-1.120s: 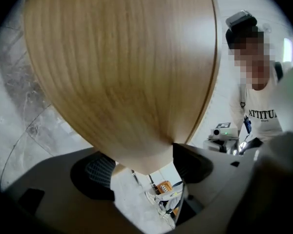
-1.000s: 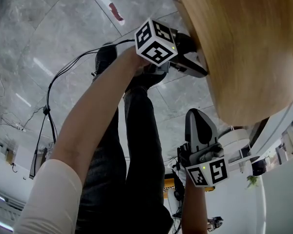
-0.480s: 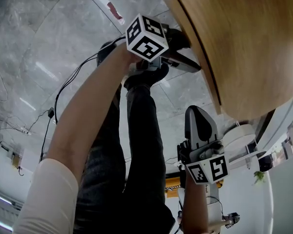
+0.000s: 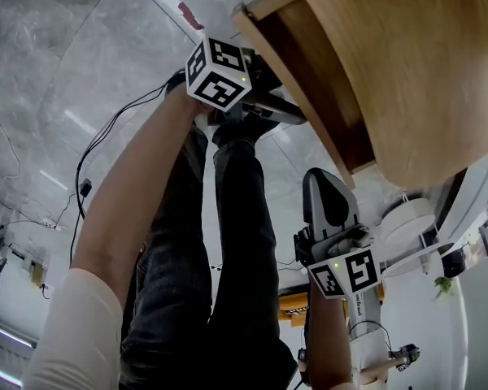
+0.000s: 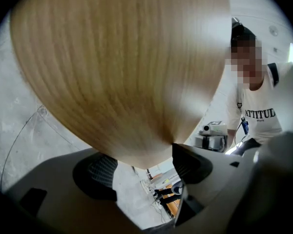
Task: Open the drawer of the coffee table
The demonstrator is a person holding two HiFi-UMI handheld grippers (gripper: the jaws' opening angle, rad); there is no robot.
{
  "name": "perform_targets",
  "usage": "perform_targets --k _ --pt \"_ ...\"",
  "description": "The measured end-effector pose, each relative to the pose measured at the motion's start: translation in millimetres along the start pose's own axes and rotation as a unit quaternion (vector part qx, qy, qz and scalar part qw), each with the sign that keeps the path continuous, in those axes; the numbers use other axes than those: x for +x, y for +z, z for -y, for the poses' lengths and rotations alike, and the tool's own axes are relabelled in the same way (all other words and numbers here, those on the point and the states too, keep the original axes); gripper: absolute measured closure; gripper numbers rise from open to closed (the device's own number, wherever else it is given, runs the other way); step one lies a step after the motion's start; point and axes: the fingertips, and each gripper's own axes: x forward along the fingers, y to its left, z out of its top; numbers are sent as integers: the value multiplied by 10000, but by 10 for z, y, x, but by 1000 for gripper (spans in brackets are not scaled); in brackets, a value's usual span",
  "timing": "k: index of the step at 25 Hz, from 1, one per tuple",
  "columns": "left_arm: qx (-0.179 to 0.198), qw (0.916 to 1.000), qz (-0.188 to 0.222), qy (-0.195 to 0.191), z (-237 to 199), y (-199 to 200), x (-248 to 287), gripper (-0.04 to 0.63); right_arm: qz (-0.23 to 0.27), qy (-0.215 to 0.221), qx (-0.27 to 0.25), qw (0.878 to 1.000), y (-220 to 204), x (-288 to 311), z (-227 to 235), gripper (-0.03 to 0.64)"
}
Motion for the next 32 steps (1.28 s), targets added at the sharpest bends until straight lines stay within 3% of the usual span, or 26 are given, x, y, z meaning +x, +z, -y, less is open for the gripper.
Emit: perform_targets --k 25,32 --pt "-172 9997 -65 -137 329 -631 -458 236 -224 -12 214 9995 -700 53 -396 597" --pt "-162 9990 -398 -156 216 -694 -451 235 -197 -29 255 9995 -690 108 -315 598"
